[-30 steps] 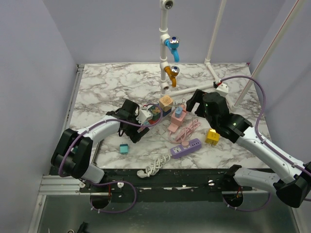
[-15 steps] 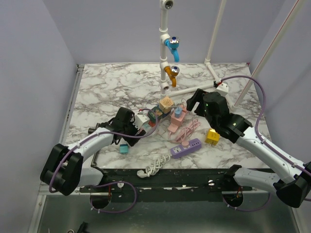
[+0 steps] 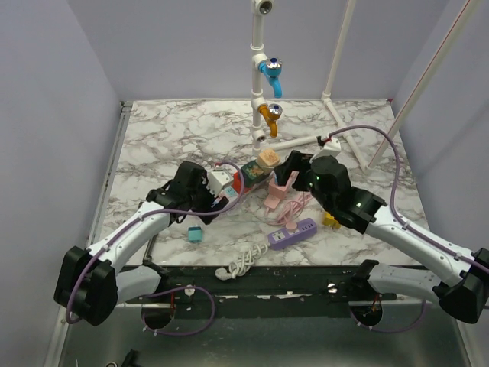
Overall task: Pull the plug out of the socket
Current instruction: Remove the plug from the socket.
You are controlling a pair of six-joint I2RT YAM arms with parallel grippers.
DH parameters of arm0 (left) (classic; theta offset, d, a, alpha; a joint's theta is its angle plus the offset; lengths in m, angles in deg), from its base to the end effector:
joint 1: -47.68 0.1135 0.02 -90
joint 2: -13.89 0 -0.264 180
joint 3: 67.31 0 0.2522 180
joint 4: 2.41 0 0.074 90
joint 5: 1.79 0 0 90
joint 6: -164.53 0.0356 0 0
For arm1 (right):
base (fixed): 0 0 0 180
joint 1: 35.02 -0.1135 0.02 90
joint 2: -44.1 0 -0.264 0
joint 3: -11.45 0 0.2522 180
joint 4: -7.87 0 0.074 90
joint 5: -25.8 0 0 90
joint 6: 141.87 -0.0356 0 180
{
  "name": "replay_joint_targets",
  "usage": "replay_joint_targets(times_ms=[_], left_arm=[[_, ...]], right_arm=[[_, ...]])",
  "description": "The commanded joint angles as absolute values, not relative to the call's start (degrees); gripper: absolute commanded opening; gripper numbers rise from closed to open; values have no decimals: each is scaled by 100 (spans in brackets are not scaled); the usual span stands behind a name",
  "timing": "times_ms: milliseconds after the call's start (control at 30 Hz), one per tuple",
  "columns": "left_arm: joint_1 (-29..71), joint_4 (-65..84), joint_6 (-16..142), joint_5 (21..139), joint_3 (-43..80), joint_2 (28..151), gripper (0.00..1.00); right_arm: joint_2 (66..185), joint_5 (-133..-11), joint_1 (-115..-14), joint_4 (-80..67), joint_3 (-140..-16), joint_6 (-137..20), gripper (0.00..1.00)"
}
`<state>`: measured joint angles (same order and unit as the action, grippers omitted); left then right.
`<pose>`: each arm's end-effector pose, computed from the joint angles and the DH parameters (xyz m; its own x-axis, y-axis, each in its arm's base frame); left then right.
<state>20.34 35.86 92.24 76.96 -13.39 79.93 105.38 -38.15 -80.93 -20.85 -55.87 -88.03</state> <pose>0.2001 -0.1113 0.2179 -0.4813 0.5847 -0.6531 0.7425 0.6679 0.0508 0.1794 0.1627 0.3307 -0.4310 0.3170 -0.8449 -0.1351 0.9031 0.4077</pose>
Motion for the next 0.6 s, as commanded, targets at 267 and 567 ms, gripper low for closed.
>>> replay_joint_targets(times_ms=[267, 567], left_arm=[[2400, 4699, 8524, 6618, -201, 7748, 0], [2518, 4918, 8496, 6368, -258, 7636, 0]], right_arm=[[10958, -4740, -8842, 398, -4451, -8245, 95], [12233, -4910, -8851, 2337, -4167, -8037, 95]])
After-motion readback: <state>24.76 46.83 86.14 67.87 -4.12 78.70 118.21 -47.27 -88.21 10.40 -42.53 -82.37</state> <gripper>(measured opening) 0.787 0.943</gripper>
